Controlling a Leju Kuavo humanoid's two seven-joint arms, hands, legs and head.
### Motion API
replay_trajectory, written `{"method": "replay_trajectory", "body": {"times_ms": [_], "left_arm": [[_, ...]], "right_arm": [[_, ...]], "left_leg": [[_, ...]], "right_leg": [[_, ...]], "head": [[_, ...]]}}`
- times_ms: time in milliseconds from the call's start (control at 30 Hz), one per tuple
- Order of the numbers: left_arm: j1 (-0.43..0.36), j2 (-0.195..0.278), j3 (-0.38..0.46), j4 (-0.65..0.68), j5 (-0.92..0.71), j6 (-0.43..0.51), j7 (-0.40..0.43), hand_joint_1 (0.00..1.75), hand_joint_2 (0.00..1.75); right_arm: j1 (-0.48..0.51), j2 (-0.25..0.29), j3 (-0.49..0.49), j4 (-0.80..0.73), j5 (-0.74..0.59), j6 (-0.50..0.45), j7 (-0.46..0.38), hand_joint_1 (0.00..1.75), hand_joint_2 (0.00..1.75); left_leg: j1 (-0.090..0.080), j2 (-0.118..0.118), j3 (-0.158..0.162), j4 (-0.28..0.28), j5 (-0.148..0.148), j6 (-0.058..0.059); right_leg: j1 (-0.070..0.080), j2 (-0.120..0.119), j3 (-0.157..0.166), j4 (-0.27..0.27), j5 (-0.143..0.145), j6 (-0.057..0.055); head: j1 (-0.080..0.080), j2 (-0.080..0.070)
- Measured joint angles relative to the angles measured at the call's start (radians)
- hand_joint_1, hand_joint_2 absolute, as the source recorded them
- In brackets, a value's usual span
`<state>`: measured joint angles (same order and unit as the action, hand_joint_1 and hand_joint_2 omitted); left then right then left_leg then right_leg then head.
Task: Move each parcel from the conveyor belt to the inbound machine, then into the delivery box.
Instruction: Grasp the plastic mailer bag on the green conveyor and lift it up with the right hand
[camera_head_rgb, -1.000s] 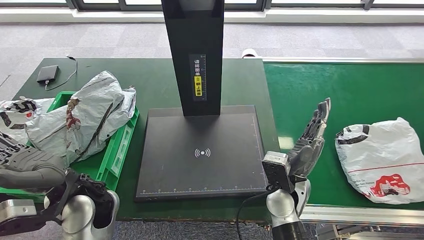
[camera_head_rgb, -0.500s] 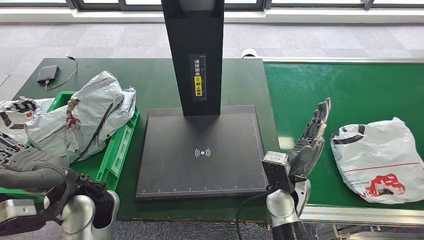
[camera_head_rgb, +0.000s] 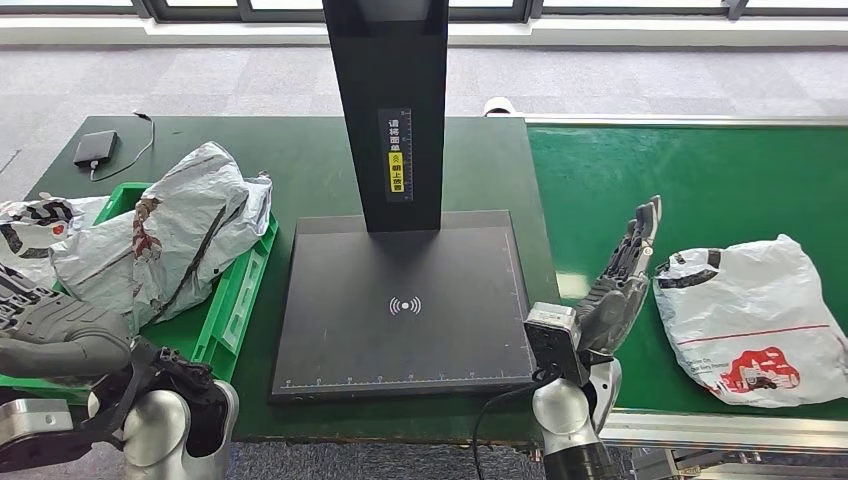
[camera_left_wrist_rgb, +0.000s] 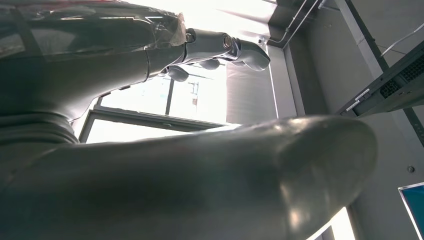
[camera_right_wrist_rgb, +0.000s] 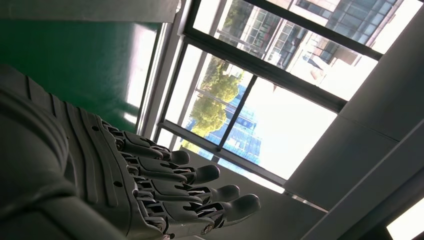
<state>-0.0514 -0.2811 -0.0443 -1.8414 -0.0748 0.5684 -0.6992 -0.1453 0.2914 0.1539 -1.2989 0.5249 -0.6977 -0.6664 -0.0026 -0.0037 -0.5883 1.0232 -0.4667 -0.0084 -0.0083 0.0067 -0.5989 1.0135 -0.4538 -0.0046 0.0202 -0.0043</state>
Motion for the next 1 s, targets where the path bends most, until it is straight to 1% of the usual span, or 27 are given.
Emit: {"method": "replay_trajectory", "body": {"times_ms": [133,233,267,367,400,567,767,900,1000], "left_arm": [[0.0,0.0,0.0,0.0,0.0,0.0,0.0,0.0,0.0],[0.0,0.0,0.0,0.002,0.005,-0.011,0.003,0.0,0.0],[-0.002,0.0,-0.002,0.015,0.016,-0.042,0.008,0.0,0.0],[-0.016,0.002,-0.016,0.127,0.044,-0.175,0.012,0.0,0.0],[-0.02,0.002,-0.021,0.167,0.043,-0.197,0.008,0.0,0.0],[-0.03,0.002,-0.027,0.277,0.037,-0.209,0.001,0.0,0.0],[-0.036,0.002,-0.032,0.331,0.034,-0.209,0.0,0.0,0.0],[-0.028,0.002,-0.034,0.337,0.027,-0.208,0.0,0.0,1.75],[-0.011,0.002,-0.041,0.33,0.018,-0.206,0.0,0.0,1.75]], "right_arm": [[0.0,0.0,0.0,0.0,0.0,0.0,0.0,0.0,0.0],[0.0,0.0,0.0,0.0,0.007,0.0,0.005,0.0,1.31],[0.0,0.0,-0.001,0.0,0.025,0.0,0.016,0.0,1.75],[-0.002,0.0,-0.004,0.011,0.11,0.0,0.052,0.0,1.75],[-0.003,0.0,-0.006,0.017,0.126,0.0,0.055,0.0,1.75],[-0.003,0.0,-0.011,0.036,0.139,-0.001,0.06,0.0,1.75],[-0.005,0.0,-0.012,0.05,0.143,-0.001,0.059,0.0,1.75],[-0.008,0.0,-0.039,0.076,0.186,-0.001,0.052,0.0,1.75],[-0.008,0.0,-0.077,0.093,0.251,-0.001,0.047,0.0,1.75]], "left_leg": [[0.0,0.0,0.0,0.0,0.0,0.0],[0.0,0.0,0.0,0.0,0.0,0.0],[0.0,0.0,0.0,0.0,0.0,0.0],[0.0,-0.001,0.0,0.0,0.0,0.0],[0.0,-0.001,0.0,0.0,0.0,0.0],[0.0,0.002,0.0,0.0,0.0,0.0],[0.0,0.001,0.0,0.0,0.0,0.0],[0.0,0.001,-0.001,0.0,0.0,0.0],[0.0,0.0,-0.001,0.0,0.0,0.0]], "right_leg": [[0.0,0.0,0.0,0.0,0.0,0.0],[0.0,0.0,0.0,0.0,0.0,0.0],[0.0,0.0,0.0,0.0,0.0,0.0],[0.0,-0.002,0.0,0.0,0.0,0.001],[0.0,-0.002,0.0,0.0,0.0,0.001],[0.0,0.001,-0.001,0.0,0.0,0.0],[0.0,0.001,-0.001,0.0,0.0,0.0],[0.0,0.0,0.0,0.0,0.0,0.0],[0.0,-0.001,0.0,0.0,0.0,0.0]], "head": [[0.0,0.0],[0.0,0.0],[0.0,0.0],[0.0,0.0],[0.0,0.0],[0.0,0.0],[0.0,0.0],[0.0,0.0],[0.0,0.0]]}}
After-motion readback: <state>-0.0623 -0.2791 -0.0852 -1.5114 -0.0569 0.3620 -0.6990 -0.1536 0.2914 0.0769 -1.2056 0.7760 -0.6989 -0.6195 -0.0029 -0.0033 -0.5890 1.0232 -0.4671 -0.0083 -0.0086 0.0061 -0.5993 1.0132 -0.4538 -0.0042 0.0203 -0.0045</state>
